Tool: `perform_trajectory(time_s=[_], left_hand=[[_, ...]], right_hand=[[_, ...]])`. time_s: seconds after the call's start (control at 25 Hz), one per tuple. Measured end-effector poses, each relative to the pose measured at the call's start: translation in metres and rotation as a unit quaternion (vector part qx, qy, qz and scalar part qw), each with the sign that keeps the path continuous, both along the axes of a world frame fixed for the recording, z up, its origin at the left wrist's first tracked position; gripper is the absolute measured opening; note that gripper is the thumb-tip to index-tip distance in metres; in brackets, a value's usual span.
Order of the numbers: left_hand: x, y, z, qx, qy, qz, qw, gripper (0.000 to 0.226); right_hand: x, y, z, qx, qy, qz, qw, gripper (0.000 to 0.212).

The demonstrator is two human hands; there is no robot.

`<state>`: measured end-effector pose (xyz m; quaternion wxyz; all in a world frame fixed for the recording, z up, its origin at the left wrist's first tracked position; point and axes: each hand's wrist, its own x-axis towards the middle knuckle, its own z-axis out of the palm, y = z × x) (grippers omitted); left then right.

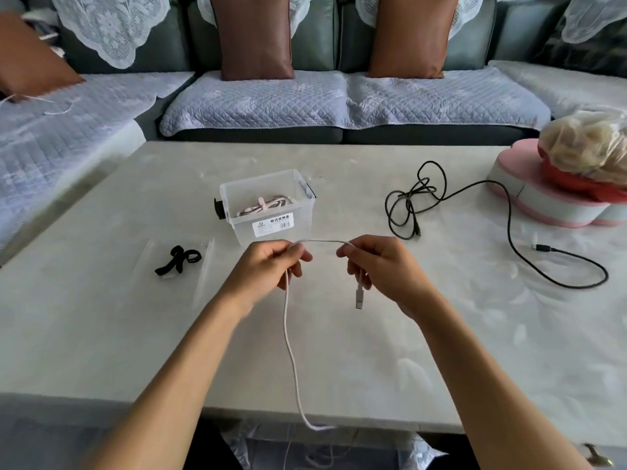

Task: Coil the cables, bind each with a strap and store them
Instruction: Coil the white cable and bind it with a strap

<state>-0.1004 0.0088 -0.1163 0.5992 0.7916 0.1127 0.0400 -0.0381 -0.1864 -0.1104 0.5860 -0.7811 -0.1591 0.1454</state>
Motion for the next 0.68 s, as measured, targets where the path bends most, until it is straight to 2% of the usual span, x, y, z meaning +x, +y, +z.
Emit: perform_trajectory(time_s=[0.12,0.28,0.44,0.6,0.68], left_hand=[[0.017,0.003,-0.013,-0.014,-0.014,-0.025,0.999,0.017],[0.026,0.0,-0.015,0.009,-0.047,-0.015,0.999,0.017],[0.021,0.001,-0.017,-0.026,-0.028,0.022,0.999,0.024],[0.015,-0.006,-0.021,-0.059,-0.003,0.064,0.996,0.015],[0.012,-0.011,-0.022,-0.112,-0.015,0.092,0.989,0.011]], right_hand=[[0.018,0.012,-0.019,0.005,0.004,-0.028,1.0,0.017],[0.03,0.018,-0.026,-0.049,0.012,-0.046,0.998,0.02],[0.025,0.01,-0.025,0.01,0.053,-0.081,0.995,0.023],[0.014,0.003,-0.021,0.065,0.111,-0.068,0.989,0.022],[0.007,0.001,-0.019,0.078,0.13,-0.064,0.986,0.02]])
